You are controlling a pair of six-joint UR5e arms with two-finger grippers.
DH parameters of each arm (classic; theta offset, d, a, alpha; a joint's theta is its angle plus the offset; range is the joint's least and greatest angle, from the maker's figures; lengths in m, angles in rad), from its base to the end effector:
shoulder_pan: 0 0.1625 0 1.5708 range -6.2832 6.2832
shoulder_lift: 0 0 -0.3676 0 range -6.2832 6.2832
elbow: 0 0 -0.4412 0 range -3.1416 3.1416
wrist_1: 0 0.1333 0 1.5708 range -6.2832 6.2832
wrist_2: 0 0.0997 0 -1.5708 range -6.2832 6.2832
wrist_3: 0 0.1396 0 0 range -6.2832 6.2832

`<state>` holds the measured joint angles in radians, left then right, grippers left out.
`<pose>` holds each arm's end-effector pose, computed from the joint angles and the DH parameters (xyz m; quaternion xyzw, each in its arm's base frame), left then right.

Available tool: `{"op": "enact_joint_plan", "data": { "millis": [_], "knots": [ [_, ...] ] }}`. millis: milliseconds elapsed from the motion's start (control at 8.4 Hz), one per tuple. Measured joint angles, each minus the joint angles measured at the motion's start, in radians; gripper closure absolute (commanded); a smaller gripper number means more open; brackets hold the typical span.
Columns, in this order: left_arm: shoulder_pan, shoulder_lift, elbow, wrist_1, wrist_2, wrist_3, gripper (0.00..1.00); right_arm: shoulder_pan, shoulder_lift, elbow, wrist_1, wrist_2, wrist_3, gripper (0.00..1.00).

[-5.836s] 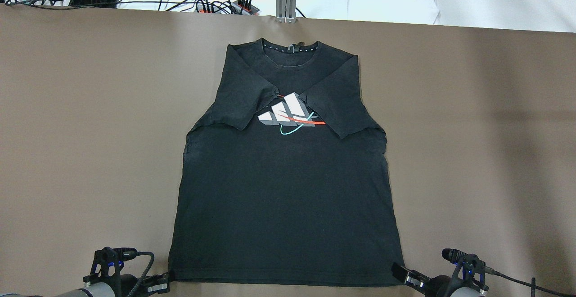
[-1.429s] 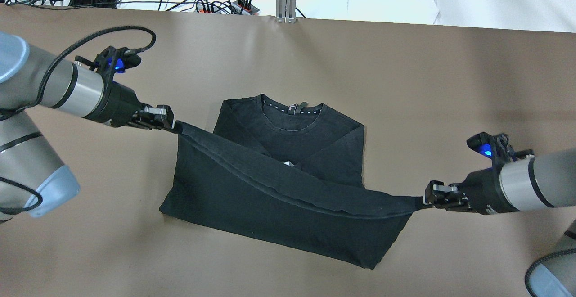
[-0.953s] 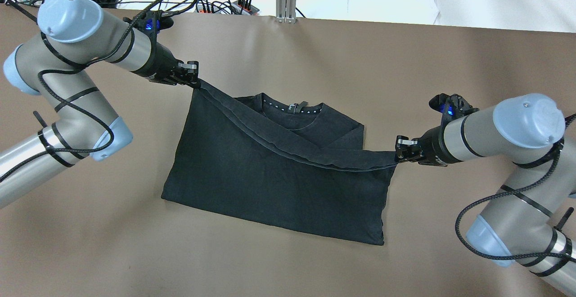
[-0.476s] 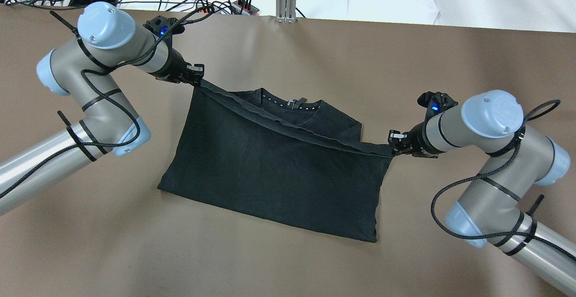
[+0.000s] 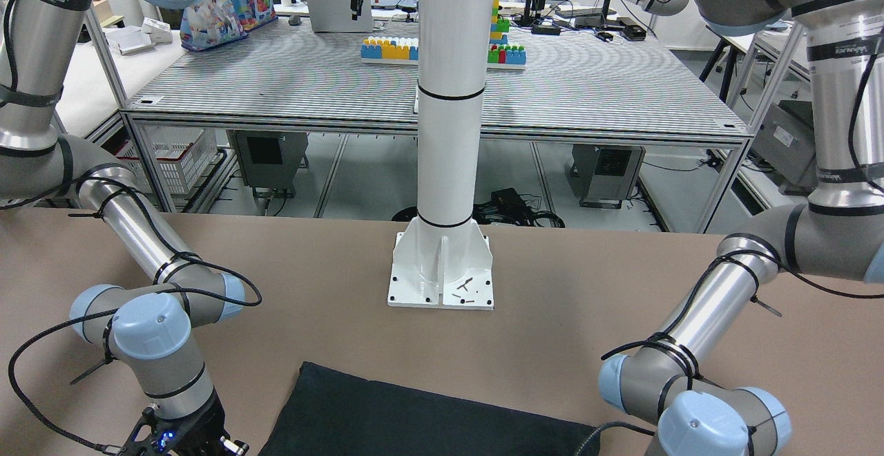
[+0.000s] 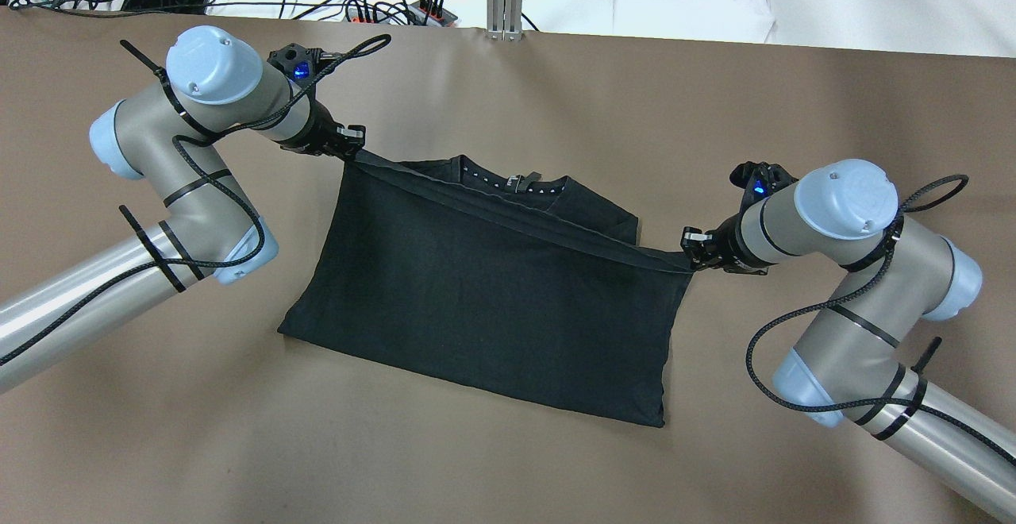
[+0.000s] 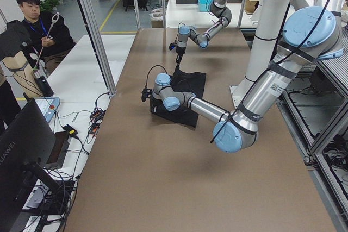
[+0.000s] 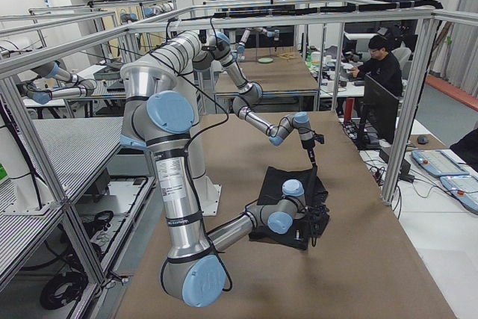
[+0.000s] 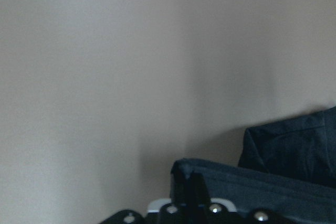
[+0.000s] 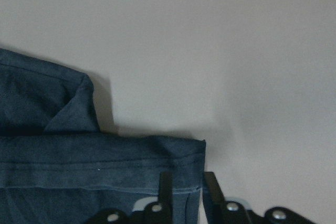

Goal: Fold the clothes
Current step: 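Lay the hem down near the collar and open both grippers, then move the left gripper to the folded shirt's near corner and grasp it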

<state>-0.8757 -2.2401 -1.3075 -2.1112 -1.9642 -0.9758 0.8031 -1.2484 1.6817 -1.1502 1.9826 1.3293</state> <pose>0.4487 -0.6627 0.2710 0.1708 0.4482 -0.0339 0.8768 -0.4157 -0.5422 0.3348 0.0409 -0.4441 0.1656 0.8796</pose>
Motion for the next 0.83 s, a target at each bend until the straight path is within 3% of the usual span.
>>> {"op": "enact_joint_plan", "data": {
  "millis": [357,834],
  "knots": [
    [-0.062,0.031,-0.018,-0.056,-0.14,0.082,0.0,0.012,0.003,0.03,0.001,0.008,-0.056,0.07],
    [-0.041,0.239,-0.119,-0.262,-0.263,0.063,0.0,0.008,0.0,0.054,0.004,0.008,-0.072,0.07]
  ]
}}
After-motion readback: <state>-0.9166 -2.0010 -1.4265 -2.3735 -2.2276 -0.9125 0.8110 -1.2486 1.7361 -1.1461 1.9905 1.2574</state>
